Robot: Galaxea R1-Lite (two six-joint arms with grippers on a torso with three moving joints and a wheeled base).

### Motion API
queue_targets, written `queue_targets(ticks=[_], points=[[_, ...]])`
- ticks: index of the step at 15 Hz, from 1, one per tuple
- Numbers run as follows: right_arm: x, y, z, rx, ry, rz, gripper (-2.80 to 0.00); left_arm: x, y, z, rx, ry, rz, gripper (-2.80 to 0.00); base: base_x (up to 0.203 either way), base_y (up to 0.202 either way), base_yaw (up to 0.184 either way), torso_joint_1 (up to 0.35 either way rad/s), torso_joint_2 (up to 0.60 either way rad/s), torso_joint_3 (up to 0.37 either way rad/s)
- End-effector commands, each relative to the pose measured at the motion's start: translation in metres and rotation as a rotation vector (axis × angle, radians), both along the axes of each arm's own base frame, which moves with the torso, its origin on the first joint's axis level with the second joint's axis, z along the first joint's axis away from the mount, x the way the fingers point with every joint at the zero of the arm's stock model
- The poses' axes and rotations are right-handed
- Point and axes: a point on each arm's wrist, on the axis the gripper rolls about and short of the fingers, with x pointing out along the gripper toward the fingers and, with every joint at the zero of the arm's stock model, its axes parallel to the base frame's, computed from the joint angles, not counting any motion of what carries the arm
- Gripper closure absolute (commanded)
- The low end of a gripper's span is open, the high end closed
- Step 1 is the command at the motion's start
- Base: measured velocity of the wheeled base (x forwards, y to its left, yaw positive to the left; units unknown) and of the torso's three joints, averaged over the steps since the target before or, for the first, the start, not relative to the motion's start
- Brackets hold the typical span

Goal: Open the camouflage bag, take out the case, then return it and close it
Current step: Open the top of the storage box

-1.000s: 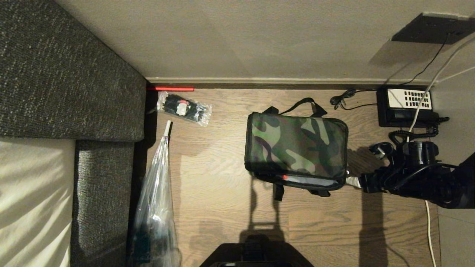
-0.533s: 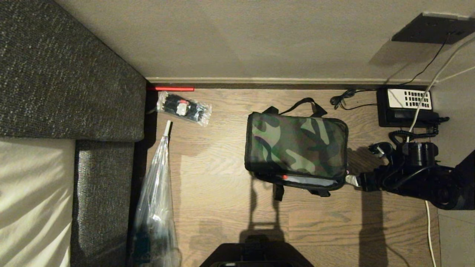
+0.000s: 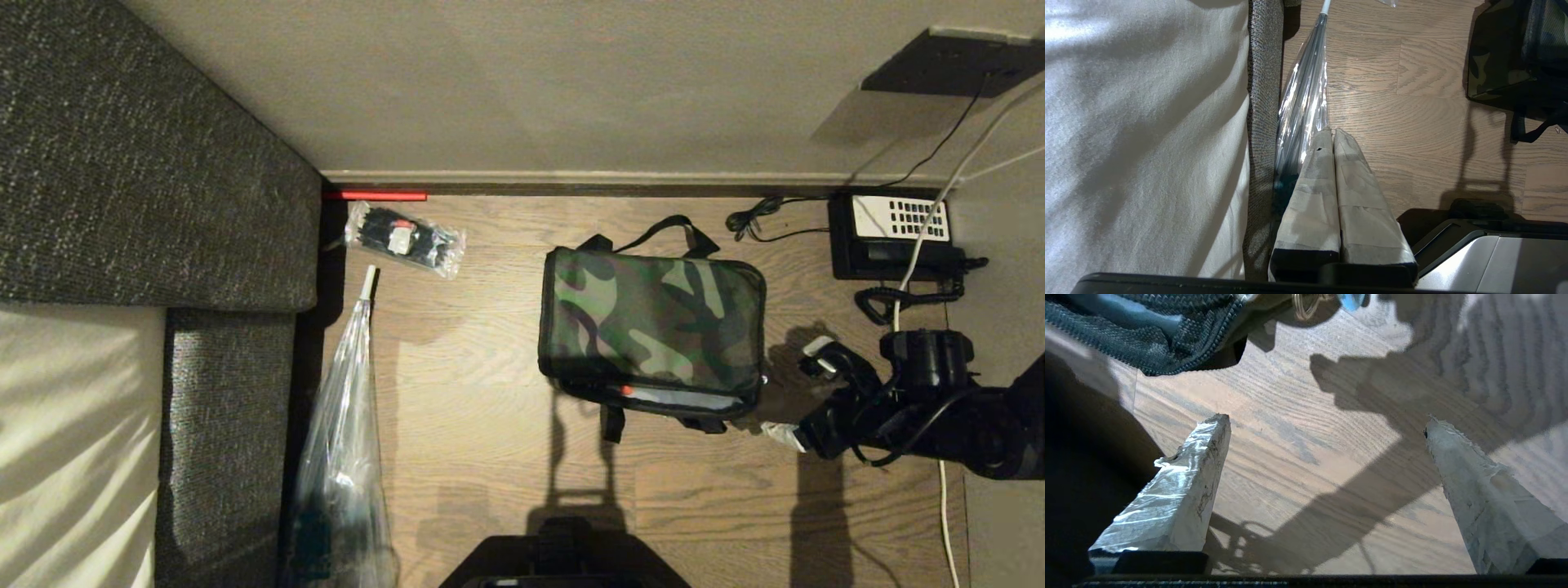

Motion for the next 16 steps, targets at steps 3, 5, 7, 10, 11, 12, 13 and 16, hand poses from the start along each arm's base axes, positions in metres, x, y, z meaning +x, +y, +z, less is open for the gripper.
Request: queue_targets(ticks=[3,5,7,10,11,12,13,16], points=[[0.002,-0.002,0.004,0.010,-0.073,0.137,-2.80,0.000,0.000,0.000,-0.001,0.000,0.001,0.00,0.000,0.000,0.000,0.000,0.00,0.000],[-0.002,-0.011,0.001,0.044,-0.094,0.247,-2.80,0.000,0.000,0.000,-0.001,0.000,0.001,0.00,0.000,0.000,0.000,0.000,0.00,0.000],[-0.004,-0.022,-0.004,0.051,-0.063,0.264,-2.80,0.000,0.000,0.000,-0.001,0.000,0.001,0.00,0.000,0.000,0.000,0.000,0.00,0.000],[-0.006,-0.035,-0.007,0.100,-0.041,0.224,-2.80,0.000,0.000,0.000,-0.001,0.000,0.001,0.00,0.000,0.000,0.000,0.000,0.00,0.000],[-0.007,-0.037,-0.011,0.146,-0.026,0.232,-2.80,0.000,0.000,0.000,-0.001,0.000,0.001,0.00,0.000,0.000,0.000,0.000,0.00,0.000],[-0.006,-0.040,-0.014,0.179,-0.024,0.236,-2.80,0.000,0.000,0.000,-0.001,0.000,0.001,0.00,0.000,0.000,0.000,0.000,0.00,0.000],[-0.002,-0.041,-0.016,0.184,-0.028,0.237,-2.80,0.000,0.000,0.000,-0.001,0.000,0.001,0.00,0.000,0.000,0.000,0.000,0.00,0.000],[0.010,-0.045,-0.016,0.214,-0.052,0.208,-2.80,0.000,0.000,0.000,-0.001,0.000,0.001,0.00,0.000,0.000,0.000,0.000,0.00,0.000]])
